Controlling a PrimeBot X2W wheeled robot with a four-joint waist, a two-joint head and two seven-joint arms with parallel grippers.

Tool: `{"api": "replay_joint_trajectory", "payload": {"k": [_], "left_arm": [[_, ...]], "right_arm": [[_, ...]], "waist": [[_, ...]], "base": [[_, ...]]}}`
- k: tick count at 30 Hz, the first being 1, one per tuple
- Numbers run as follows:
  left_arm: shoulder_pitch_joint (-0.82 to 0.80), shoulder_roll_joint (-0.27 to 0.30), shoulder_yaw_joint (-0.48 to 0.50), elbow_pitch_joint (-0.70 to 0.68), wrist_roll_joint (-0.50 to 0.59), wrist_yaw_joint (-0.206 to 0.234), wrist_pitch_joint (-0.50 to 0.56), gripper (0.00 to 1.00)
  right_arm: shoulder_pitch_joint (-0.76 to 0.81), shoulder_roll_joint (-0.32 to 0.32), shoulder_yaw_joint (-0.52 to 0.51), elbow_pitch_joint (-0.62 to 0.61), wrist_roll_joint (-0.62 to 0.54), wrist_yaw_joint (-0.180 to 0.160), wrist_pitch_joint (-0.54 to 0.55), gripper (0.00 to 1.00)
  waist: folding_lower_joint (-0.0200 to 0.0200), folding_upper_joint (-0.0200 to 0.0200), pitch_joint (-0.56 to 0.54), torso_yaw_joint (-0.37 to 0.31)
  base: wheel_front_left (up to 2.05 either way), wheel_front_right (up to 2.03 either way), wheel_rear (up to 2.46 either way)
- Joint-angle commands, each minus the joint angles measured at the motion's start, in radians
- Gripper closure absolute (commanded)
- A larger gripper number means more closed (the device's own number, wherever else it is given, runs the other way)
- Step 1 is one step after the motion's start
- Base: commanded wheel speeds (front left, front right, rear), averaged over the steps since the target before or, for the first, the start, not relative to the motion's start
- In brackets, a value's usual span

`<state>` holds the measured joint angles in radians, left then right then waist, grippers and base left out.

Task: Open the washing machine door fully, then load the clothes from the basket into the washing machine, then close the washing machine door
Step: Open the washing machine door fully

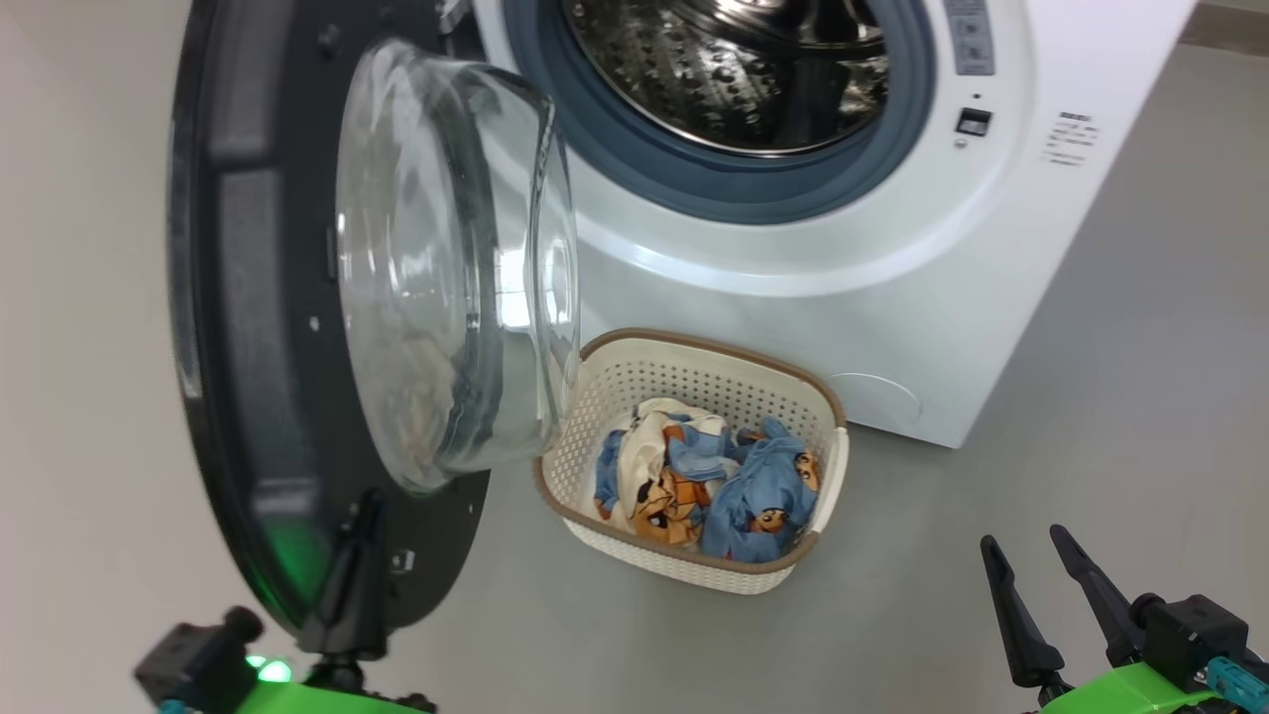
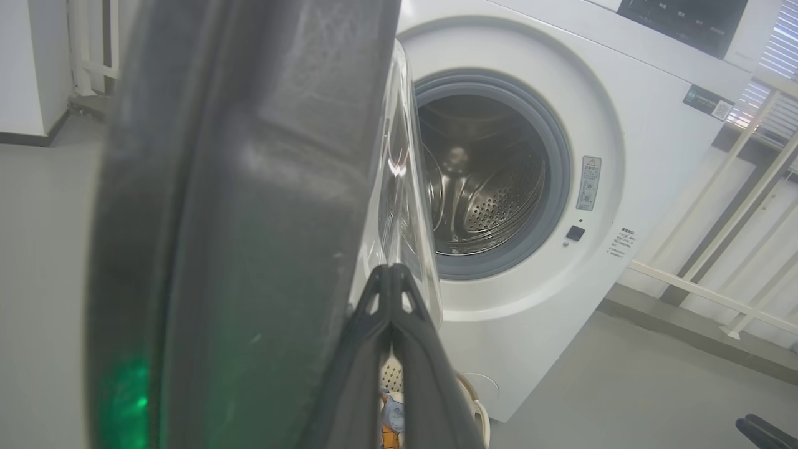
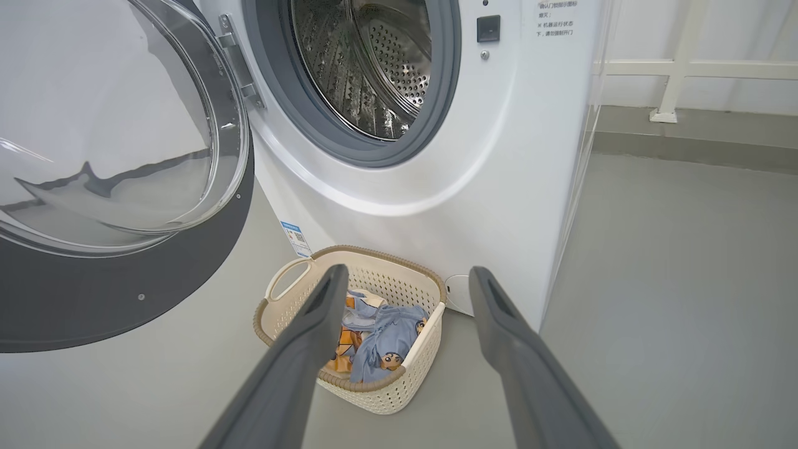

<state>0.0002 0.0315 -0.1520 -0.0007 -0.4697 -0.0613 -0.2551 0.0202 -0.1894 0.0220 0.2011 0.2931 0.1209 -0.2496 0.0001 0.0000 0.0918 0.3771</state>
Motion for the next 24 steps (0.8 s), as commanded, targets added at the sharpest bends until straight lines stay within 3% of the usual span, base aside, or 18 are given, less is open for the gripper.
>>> {"api": "replay_joint_trajectory", "payload": {"k": [1, 13, 24], "left_arm": [[-0.023, 0.019, 0.078, -0.028, 0.01, 0.015, -0.007, 1.0], [-0.124, 0.032, 0.282, 0.068, 0.054, -0.01, -0.007, 1.0], [-0.258, 0.088, 0.422, 0.234, 0.085, -0.037, -0.007, 1.0]], "right_arm": [[-0.026, -0.016, 0.022, -0.024, -0.011, 0.01, -0.012, 0.0], [-0.041, -0.025, 0.027, -0.024, -0.013, 0.01, -0.012, 0.0], [-0.043, -0.039, 0.032, -0.026, -0.01, 0.01, -0.012, 0.0]], "waist": [[-0.0001, 0.0, 0.01, 0.029], [-0.0001, 0.0, 0.029, 0.061], [-0.0001, 0.0, 0.042, 0.061]], "base": [[0.0, 0.0, 0.0], [0.0, 0.0, 0.0], [0.0, 0.0, 0.0]]}}
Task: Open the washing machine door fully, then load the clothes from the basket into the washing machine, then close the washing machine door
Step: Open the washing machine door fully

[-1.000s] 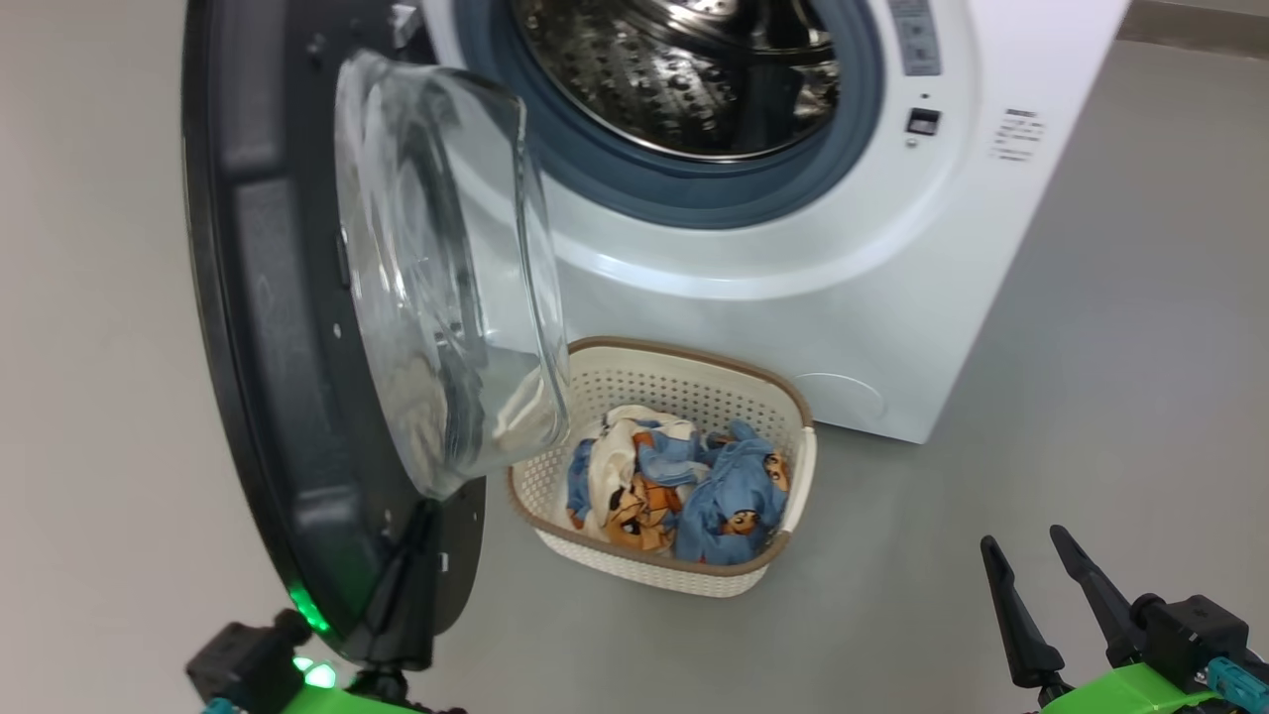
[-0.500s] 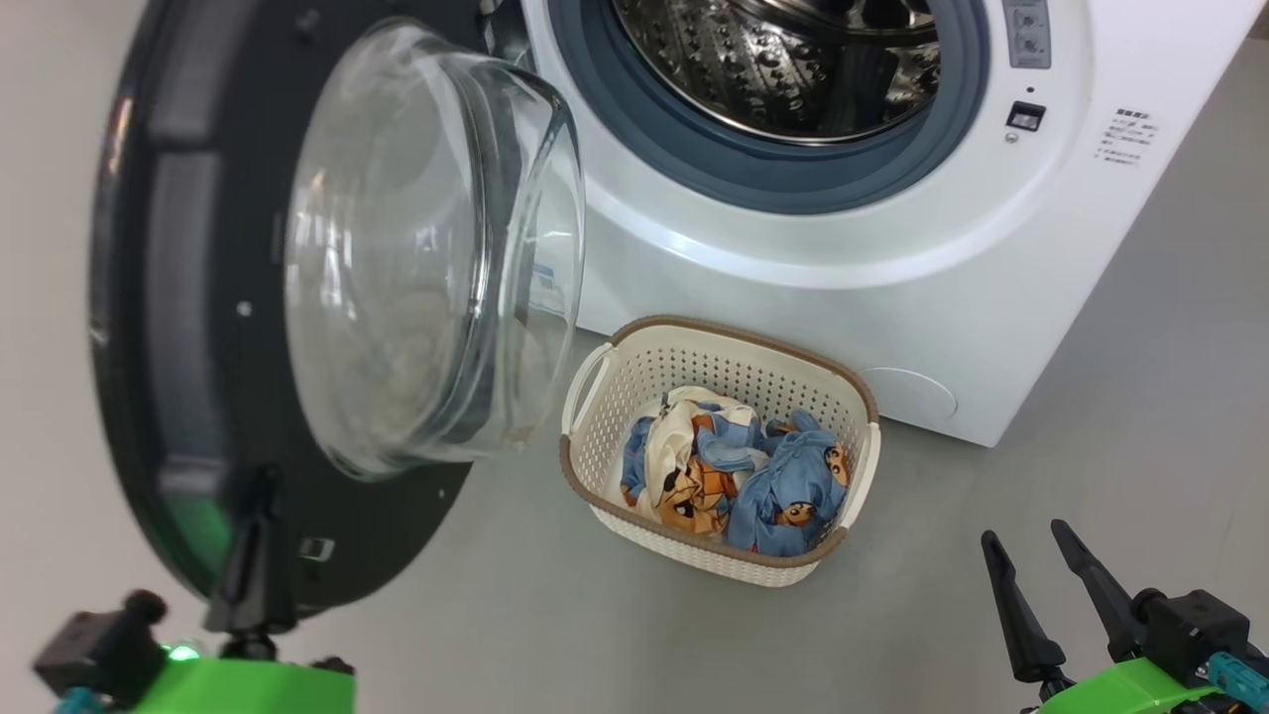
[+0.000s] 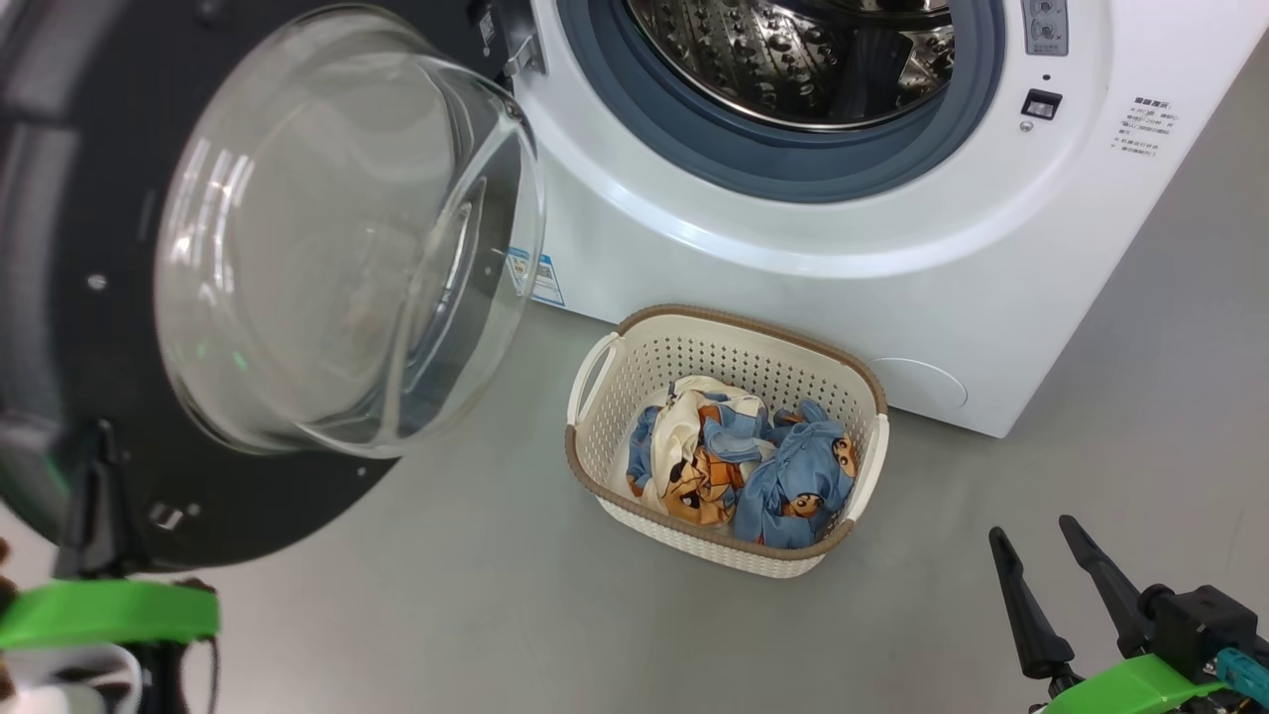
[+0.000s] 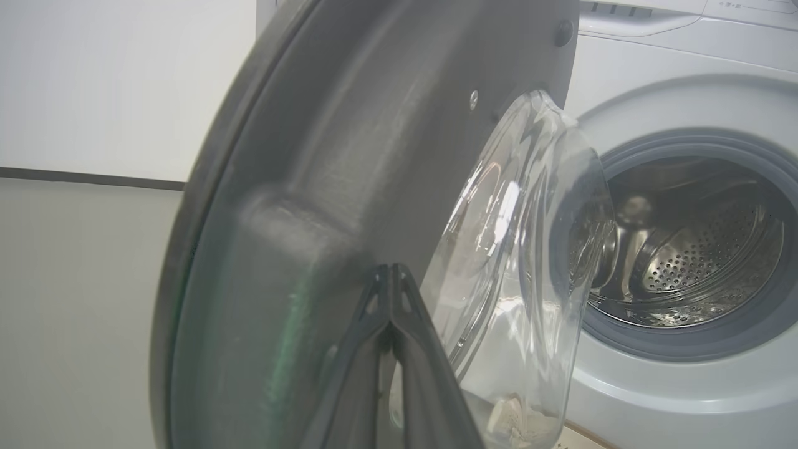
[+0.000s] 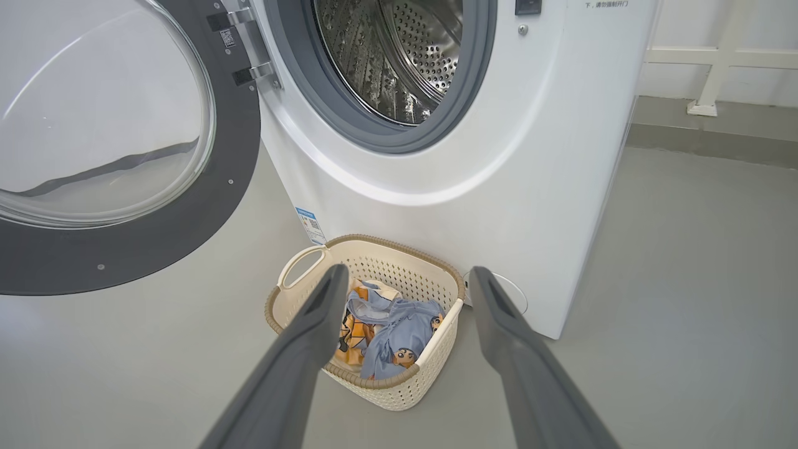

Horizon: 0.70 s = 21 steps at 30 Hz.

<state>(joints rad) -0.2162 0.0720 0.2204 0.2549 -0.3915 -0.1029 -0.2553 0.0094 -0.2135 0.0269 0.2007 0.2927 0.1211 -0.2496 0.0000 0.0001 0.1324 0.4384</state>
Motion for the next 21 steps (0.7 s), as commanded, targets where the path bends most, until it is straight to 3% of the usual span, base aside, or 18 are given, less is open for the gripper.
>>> {"api": "replay_joint_trajectory", "payload": {"k": [1, 21], "left_arm": [[-0.059, 0.054, 0.062, -0.005, 0.01, 0.003, -0.006, 1.0], [-0.337, 0.212, 0.246, 0.392, 0.069, -0.022, -0.006, 1.0]], "right_arm": [[-0.033, -0.016, 0.027, -0.025, -0.009, 0.01, -0.012, 0.0], [-0.076, -0.044, 0.039, -0.023, -0.009, 0.01, -0.012, 0.0]], "waist": [[0.0, -0.0001, 0.003, -0.001], [0.0, -0.0001, 0.065, -0.047]], "base": [[0.0, 0.0, 0.0], [0.0, 0.0, 0.0]]}}
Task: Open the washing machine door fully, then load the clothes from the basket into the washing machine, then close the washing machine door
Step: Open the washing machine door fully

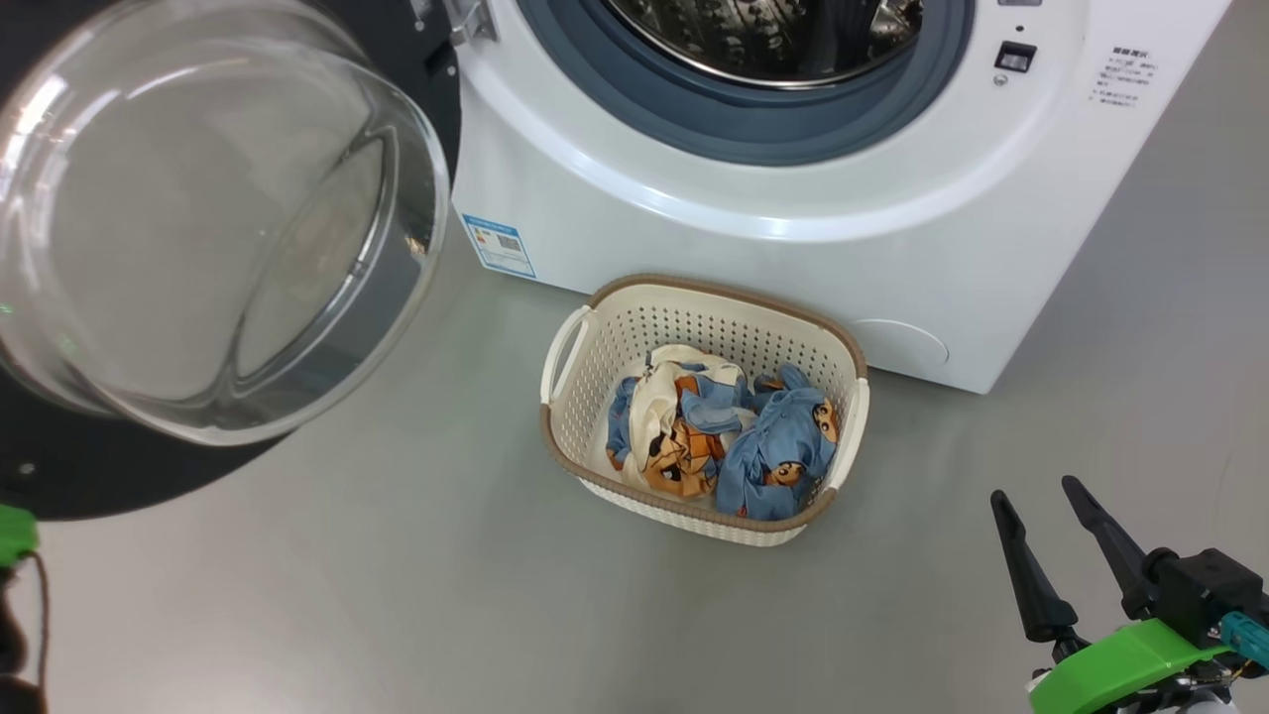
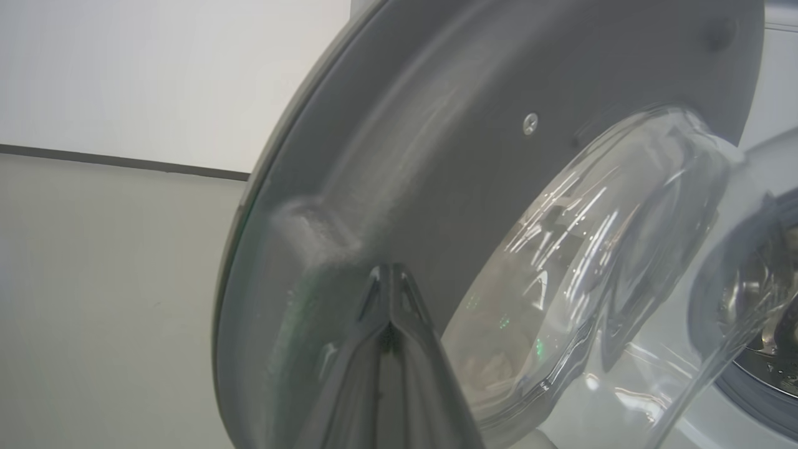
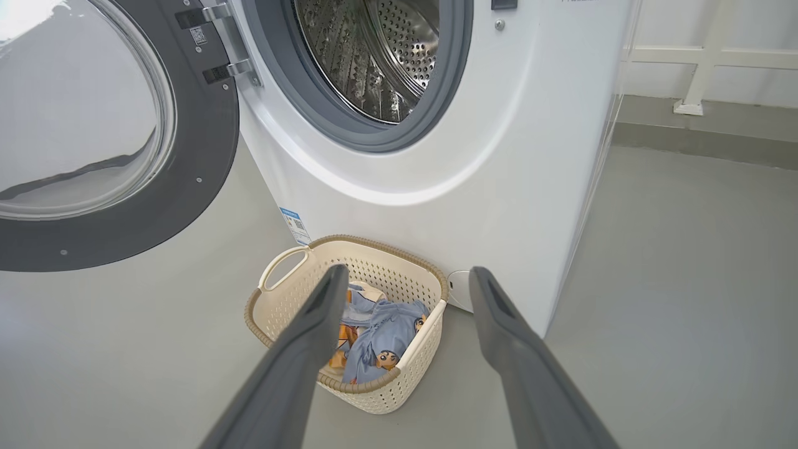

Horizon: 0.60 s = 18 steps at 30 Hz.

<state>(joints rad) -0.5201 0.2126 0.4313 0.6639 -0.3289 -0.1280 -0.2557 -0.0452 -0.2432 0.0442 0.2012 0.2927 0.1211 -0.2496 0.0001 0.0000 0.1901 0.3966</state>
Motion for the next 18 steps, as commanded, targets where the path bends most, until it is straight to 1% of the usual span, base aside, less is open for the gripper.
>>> {"api": "replay_joint_trajectory", "payload": {"k": [1, 6, 12, 18], "left_arm": [[-0.041, 0.078, 0.044, -0.004, 0.006, 0.002, -0.006, 1.0], [-0.081, 0.112, 0.075, 0.06, 0.012, -0.001, -0.006, 1.0], [-0.116, 0.129, 0.123, 0.11, 0.018, -0.002, -0.006, 1.0], [-0.13, 0.14, 0.128, 0.135, 0.028, -0.002, -0.006, 1.0]], "right_arm": [[-0.025, -0.017, 0.023, -0.025, -0.009, 0.01, -0.012, 0.0], [-0.047, -0.03, 0.026, -0.026, -0.009, 0.01, -0.012, 0.0], [-0.062, -0.039, 0.03, -0.025, -0.009, 0.01, -0.012, 0.0], [-0.068, -0.04, 0.032, -0.023, -0.01, 0.01, -0.012, 0.0]], "waist": [[-0.0001, 0.0, 0.013, -0.009], [-0.0001, 0.0, 0.039, -0.024], [-0.0001, 0.0, 0.052, -0.035], [-0.0001, 0.0, 0.054, -0.044]], "base": [[0.0, 0.0, 0.0], [0.0, 0.0, 0.0], [0.0, 0.0, 0.0], [0.0, 0.0, 0.0]]}}
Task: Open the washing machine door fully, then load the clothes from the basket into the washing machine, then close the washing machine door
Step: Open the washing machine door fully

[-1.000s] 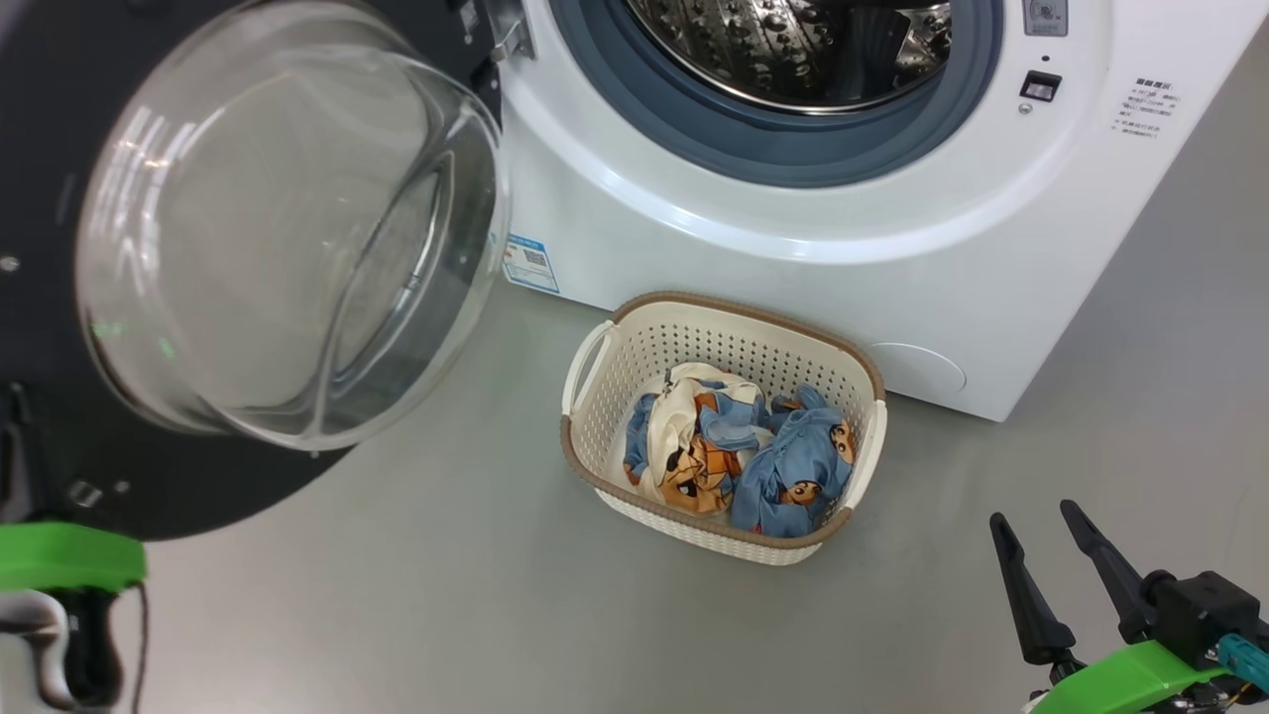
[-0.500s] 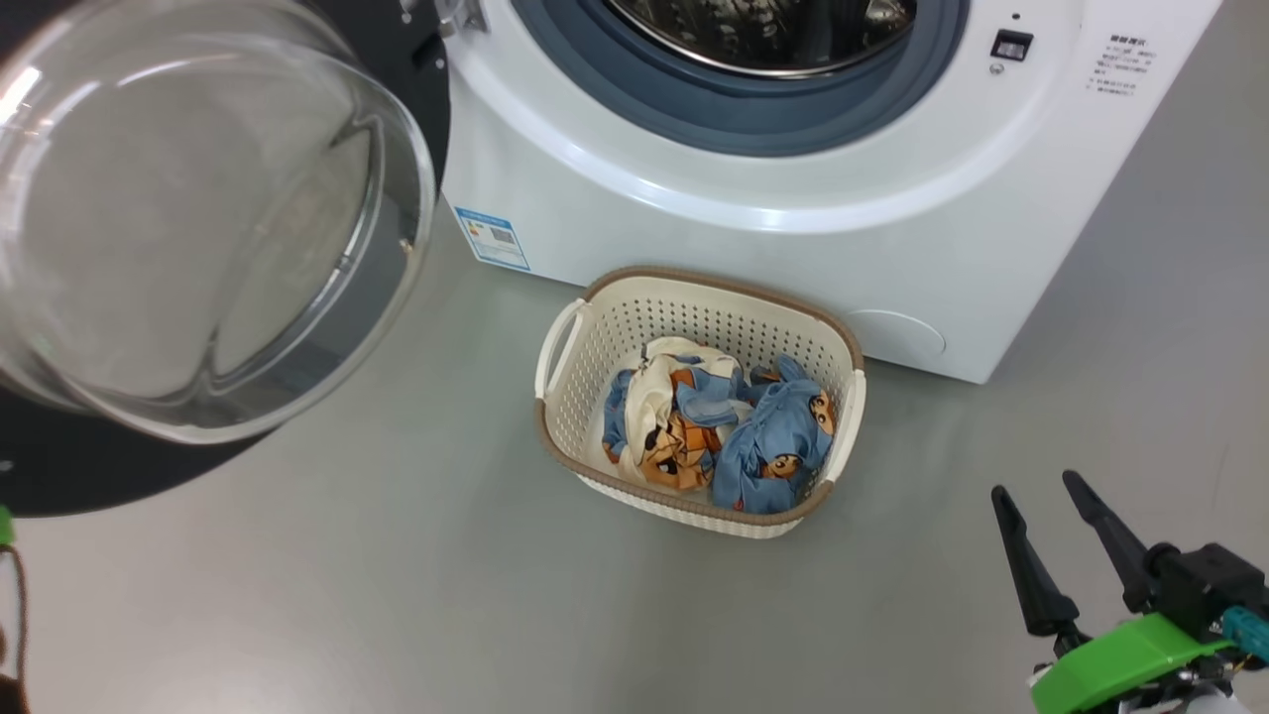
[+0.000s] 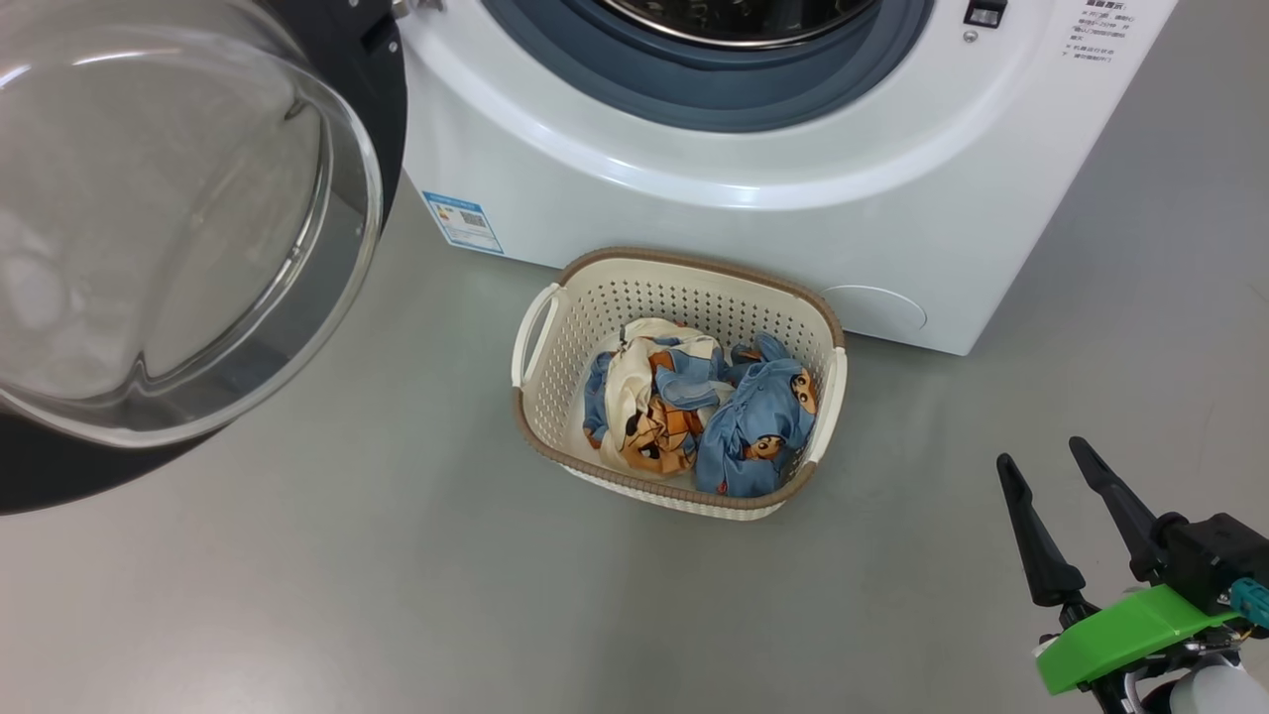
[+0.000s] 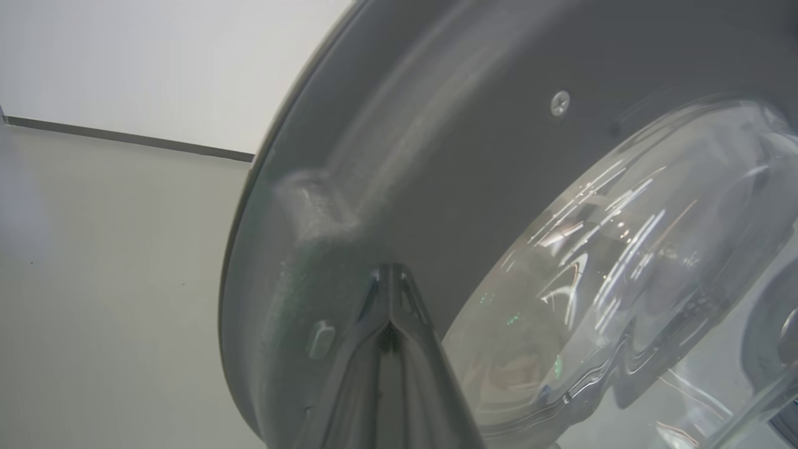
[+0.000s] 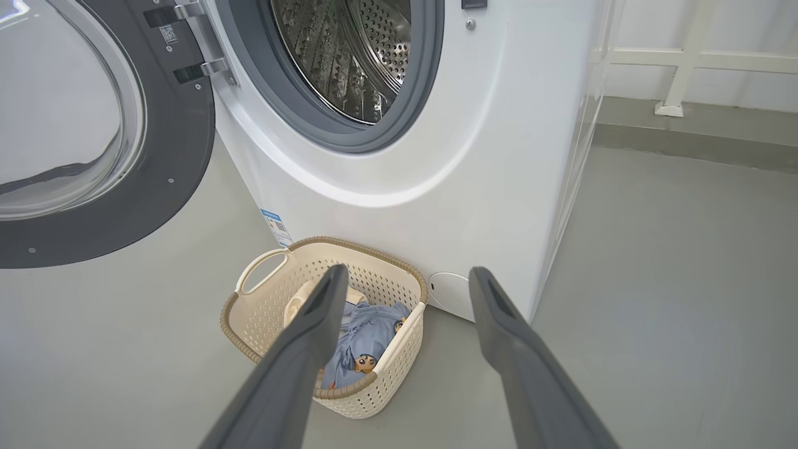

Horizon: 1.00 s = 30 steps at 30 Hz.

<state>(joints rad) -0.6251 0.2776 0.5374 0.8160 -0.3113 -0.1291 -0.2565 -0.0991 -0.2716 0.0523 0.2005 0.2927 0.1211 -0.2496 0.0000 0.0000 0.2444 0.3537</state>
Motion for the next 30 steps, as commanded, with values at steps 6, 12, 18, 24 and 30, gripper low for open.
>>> {"api": "replay_joint_trajectory", "payload": {"k": [6, 12, 18, 24, 30], "left_arm": [[-0.013, 0.068, 0.0, -0.017, 0.005, -0.001, -0.005, 1.0], [0.078, 0.035, -0.049, -0.107, -0.048, -0.001, -0.005, 1.0], [0.198, 0.005, -0.113, -0.235, -0.114, -0.001, -0.005, 0.84], [0.332, -0.04, -0.166, -0.379, -0.141, -0.001, -0.005, 0.24], [0.442, -0.069, -0.231, -0.477, -0.153, -0.001, -0.005, 0.0]], "right_arm": [[-0.01, -0.006, 0.02, -0.017, -0.011, 0.01, -0.012, 0.0], [0.018, 0.016, 0.01, -0.014, -0.01, 0.01, -0.012, 0.0], [0.038, 0.029, 0.007, -0.014, -0.008, 0.01, -0.012, 0.0], [0.051, 0.038, 0.001, -0.016, -0.005, 0.01, -0.012, 0.0], [0.069, 0.047, -0.003, -0.022, -0.004, 0.01, -0.012, 0.0]], "waist": [[0.0, 0.0, -0.015, 0.0], [0.0, 0.0, -0.064, 0.008], [0.0, 0.0, -0.101, 0.012], [0.0, 0.0, -0.132, 0.004], [0.0, 0.0, -0.156, -0.021]], "base": [[0.0, 0.0, 0.0], [0.0, 0.0, 0.0], [0.0, 0.0, 0.0], [0.0, 0.0, 0.0], [0.0, 0.0, 0.0]]}}
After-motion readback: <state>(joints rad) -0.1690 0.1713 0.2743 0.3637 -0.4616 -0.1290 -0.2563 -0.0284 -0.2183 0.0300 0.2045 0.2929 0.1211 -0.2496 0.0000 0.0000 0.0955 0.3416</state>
